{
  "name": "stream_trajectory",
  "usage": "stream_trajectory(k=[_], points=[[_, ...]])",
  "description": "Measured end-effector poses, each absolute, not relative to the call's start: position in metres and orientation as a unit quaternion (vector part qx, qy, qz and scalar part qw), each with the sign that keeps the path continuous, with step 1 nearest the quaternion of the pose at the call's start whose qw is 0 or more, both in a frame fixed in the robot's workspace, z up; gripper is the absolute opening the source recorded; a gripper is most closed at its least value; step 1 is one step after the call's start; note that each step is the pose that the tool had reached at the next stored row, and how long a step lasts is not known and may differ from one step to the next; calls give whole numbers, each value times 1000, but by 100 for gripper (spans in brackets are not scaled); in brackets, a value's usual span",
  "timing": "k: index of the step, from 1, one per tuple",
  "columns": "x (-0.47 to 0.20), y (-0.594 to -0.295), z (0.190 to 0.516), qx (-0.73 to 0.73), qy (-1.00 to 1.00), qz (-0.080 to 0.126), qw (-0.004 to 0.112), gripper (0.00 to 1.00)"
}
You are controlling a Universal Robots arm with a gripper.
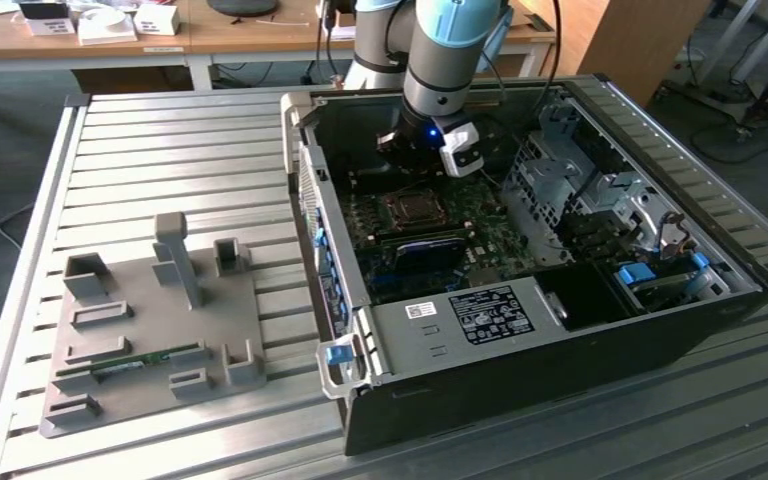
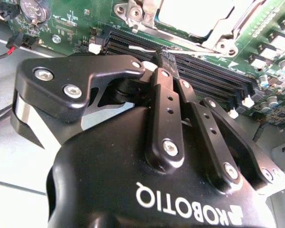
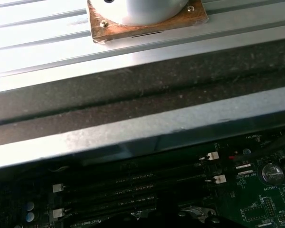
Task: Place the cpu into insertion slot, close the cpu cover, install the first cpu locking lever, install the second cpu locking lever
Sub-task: 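Install the first cpu locking lever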
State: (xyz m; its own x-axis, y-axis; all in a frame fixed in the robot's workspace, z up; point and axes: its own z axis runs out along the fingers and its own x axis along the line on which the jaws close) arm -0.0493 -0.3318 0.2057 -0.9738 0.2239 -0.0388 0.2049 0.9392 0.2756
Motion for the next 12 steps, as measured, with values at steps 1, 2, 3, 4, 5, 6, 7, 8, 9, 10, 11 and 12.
stream_trajectory(k=[1,2,3,4,5,6,7,8,9,10,11,12], points=[[-49,-332,206,109,984,136,35,11],[-49,-332,206,110,984,136,35,11],[-49,-332,206,110,984,136,35,11],[-49,-332,206,110,984,136,35,11],[-49,-332,206,110,984,136,35,11],[-49,-332,206,110,984,136,35,11],[-49,-332,206,110,984,136,35,11],[-49,-332,206,110,984,136,34,11],[-49,-332,206,110,984,136,34,11],[-49,-332,206,110,984,136,33,11],[-49,-332,206,111,984,136,30,11],[-49,-332,206,111,984,135,27,11]])
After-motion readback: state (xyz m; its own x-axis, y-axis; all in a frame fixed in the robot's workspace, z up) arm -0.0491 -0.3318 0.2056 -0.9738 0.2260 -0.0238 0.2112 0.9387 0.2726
